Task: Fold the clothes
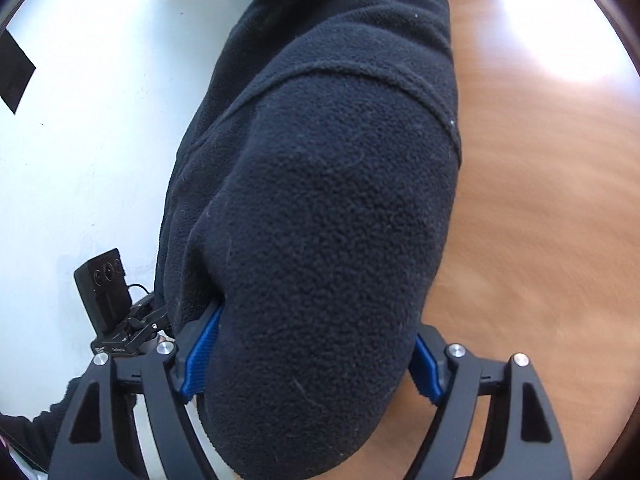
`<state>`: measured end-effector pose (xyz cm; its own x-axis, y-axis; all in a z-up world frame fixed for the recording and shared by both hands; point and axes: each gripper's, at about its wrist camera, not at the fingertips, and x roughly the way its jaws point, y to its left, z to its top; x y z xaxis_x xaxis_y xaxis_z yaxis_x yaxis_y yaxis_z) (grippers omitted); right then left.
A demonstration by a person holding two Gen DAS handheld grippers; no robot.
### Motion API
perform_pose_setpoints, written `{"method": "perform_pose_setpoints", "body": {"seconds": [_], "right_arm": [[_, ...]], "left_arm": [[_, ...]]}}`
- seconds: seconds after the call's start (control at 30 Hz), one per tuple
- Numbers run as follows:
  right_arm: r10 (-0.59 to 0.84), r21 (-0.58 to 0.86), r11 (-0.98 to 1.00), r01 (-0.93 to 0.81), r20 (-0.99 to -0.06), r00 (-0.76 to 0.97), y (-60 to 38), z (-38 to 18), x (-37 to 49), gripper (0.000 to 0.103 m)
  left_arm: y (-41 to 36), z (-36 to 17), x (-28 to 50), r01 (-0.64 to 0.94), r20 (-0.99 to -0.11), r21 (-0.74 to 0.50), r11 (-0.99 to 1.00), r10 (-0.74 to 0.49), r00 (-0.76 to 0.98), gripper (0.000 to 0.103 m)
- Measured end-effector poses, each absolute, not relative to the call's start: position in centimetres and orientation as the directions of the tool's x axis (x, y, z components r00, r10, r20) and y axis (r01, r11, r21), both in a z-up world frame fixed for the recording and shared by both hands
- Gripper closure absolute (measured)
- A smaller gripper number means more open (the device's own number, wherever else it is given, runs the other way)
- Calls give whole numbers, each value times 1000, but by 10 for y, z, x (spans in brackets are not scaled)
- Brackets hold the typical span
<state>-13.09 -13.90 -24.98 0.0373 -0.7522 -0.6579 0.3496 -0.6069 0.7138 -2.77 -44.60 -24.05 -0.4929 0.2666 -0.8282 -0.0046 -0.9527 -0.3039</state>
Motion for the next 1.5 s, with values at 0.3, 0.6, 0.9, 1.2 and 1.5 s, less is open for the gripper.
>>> {"method": "perform_pose_setpoints", "body": {"seconds": [0.3,0.6,0.9,1.2,1.5], "right_arm": [[-780,730,-608,313,-623,-62,-204,-254,-155,20],[-761,709,-641,295,-637,-122,-191,-238,-153,8],[-630,372,-729,575,-693,-351,-128,-82,-74,0],[-609,110,-698,708,-611,-506,-103,68,-7,0],[-534,49,-705,708,-693,-485,-123,91,10,0]], "left_arm": [[-512,-231,-74,-3,-843,-180,-984,155,-516,0],[-520,-207,-73,54,-822,-185,-981,125,-556,6],[-355,-70,18,-23,-659,43,-999,-11,-752,0],[-257,-1,87,331,-667,-15,-943,-237,-706,0],[-259,46,111,588,-647,54,-807,-477,-595,0]]}}
